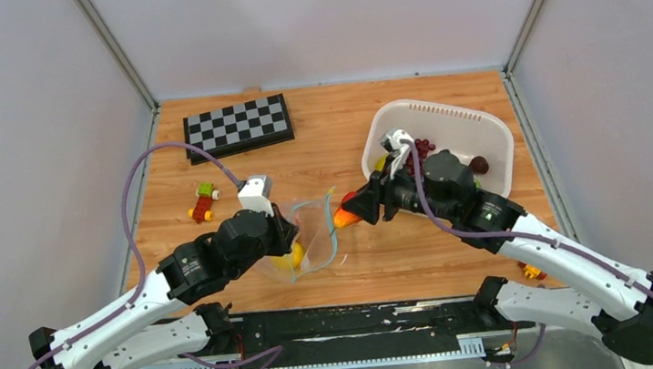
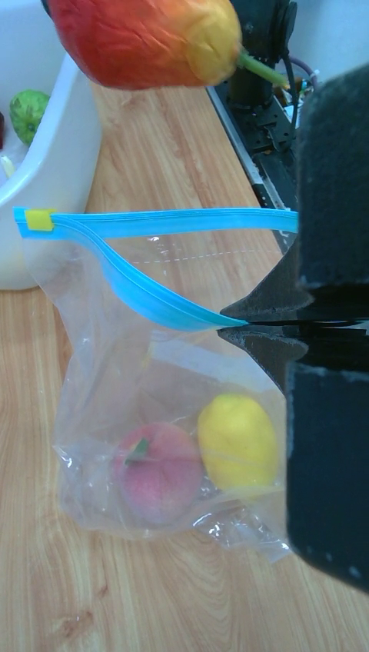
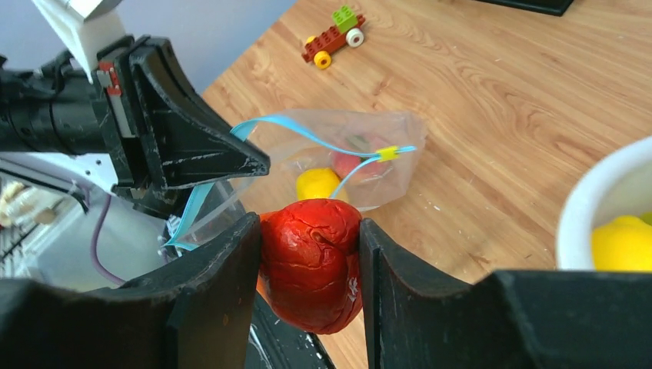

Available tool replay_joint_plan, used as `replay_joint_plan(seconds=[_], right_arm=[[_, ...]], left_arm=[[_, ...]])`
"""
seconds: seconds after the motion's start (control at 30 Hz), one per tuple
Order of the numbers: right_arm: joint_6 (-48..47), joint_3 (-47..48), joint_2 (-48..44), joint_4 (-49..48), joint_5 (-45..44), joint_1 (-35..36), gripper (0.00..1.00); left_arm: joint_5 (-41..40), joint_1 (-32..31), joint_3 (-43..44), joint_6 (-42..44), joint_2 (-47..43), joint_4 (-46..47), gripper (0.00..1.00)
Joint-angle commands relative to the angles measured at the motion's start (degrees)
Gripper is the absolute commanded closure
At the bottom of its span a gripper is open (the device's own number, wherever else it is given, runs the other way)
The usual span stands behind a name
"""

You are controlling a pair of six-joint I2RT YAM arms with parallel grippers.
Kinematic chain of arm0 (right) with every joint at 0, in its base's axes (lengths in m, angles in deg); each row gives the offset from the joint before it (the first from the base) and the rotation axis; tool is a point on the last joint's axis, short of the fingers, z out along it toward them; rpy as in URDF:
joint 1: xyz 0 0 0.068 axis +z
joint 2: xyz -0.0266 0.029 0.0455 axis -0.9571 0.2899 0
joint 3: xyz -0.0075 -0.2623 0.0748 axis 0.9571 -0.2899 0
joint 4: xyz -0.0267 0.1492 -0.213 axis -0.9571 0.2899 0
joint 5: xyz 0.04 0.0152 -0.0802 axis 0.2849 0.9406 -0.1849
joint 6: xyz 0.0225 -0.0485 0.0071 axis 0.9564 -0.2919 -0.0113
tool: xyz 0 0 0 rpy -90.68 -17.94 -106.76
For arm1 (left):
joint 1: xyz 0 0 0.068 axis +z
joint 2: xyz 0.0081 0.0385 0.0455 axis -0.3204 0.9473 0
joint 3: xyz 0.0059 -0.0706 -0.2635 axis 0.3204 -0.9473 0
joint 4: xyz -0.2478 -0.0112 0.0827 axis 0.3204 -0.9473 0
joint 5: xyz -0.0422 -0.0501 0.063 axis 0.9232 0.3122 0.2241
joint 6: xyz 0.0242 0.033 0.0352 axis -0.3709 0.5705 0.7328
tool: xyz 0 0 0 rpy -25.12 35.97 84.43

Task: Place the food in the zip-top bag and seal the zipper
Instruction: Place the fake fruit in the zipper food storage bag.

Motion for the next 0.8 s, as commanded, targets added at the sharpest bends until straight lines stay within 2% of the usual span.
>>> replay_joint_plan(seconds=[0.0,0.17,0.3,0.47,0.77], right_arm=[[-7.6,4.4,2.1,-1.2,-10.7,7.3,0.8],[-13.1,5.1,3.8,-4.6,-21.4,15.9,0.8],[-16.6,5.9,6.9,-5.3,-26.0,19.4,0.8],[-20.1,6.7,10.3,-7.1,-28.2,22.4,0.77],[-23.8,8.9,17.5,-9.9,-30.0,25.5,0.68]], left_arm=[[0.1,0.1,0.9,-0.6,-0.1,1.8,1.0],[0.3,0.0,1.3,-0.4,0.0,1.9,1.0],[0.6,0.0,2.1,0.5,0.2,1.1,1.0],[-0.2,0.0,5.7,3.0,1.2,-4.1,1.0],[2.4,0.0,3.5,1.5,-0.6,-0.7,1.0]])
